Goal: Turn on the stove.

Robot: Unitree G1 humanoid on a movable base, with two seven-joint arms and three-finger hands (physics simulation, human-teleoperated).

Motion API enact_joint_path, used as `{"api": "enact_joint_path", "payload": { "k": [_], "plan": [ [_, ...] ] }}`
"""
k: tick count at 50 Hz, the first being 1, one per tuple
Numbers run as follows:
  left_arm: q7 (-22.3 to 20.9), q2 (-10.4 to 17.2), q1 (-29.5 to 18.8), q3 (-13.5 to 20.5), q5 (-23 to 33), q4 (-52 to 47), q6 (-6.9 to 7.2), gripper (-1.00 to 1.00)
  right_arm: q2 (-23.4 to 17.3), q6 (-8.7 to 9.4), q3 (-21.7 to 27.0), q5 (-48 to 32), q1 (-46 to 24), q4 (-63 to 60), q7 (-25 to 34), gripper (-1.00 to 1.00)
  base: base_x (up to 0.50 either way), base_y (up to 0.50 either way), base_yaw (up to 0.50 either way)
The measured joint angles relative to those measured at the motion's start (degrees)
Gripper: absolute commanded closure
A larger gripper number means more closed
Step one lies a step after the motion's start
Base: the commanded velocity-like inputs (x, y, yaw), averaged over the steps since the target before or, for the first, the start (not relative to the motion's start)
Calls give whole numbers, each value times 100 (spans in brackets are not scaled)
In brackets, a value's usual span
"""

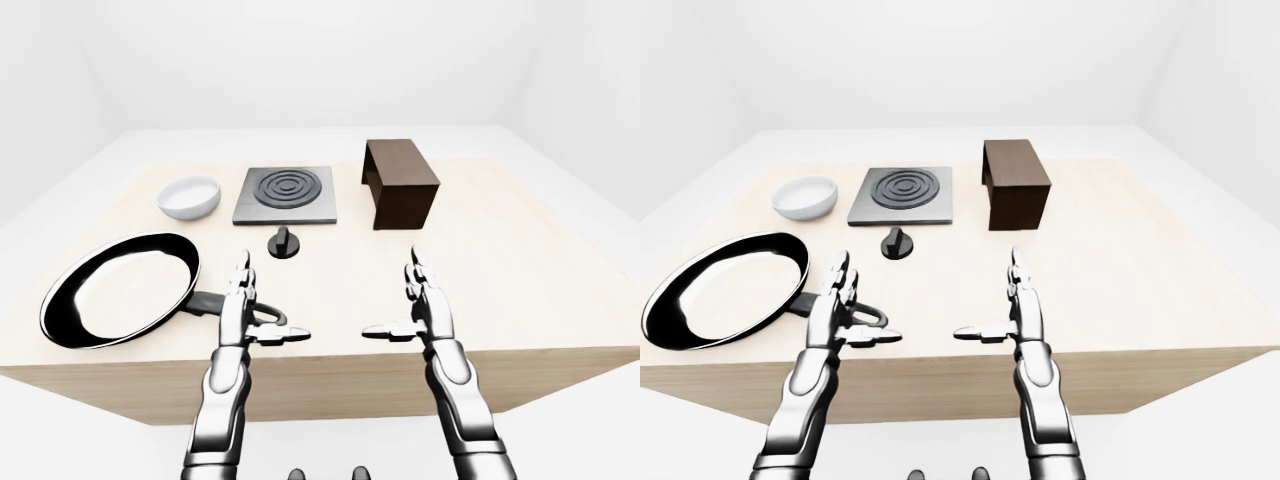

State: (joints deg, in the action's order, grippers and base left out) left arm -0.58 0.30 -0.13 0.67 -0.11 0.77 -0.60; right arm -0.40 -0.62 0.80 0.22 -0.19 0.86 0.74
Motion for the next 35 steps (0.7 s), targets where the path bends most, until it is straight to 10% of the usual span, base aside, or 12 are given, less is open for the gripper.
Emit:
{"api": "enact_joint_path", "payload": {
  "k": [11, 18, 23, 35],
  "plan": [
    [-118, 20, 88, 17, -44, -186, 94, -100, -40, -48, 85, 38, 1, 18, 68, -100, 0, 0, 0],
    [-191, 25, 146, 37, -108, -371, 194, -100, -116, 238, 319, 203, 32, -493, 39, -100, 0, 0, 0],
    [-220, 28, 169, 65, -175, -466, 256, -100, -231, 562, 720, 404, 48, -1110, -67, -100, 0, 0, 0],
    [-231, 41, 191, 119, -251, -648, 354, -100, -550, 562, 1824, 949, 16, -2324, -327, -100, 0, 0, 0]
  ]
}}
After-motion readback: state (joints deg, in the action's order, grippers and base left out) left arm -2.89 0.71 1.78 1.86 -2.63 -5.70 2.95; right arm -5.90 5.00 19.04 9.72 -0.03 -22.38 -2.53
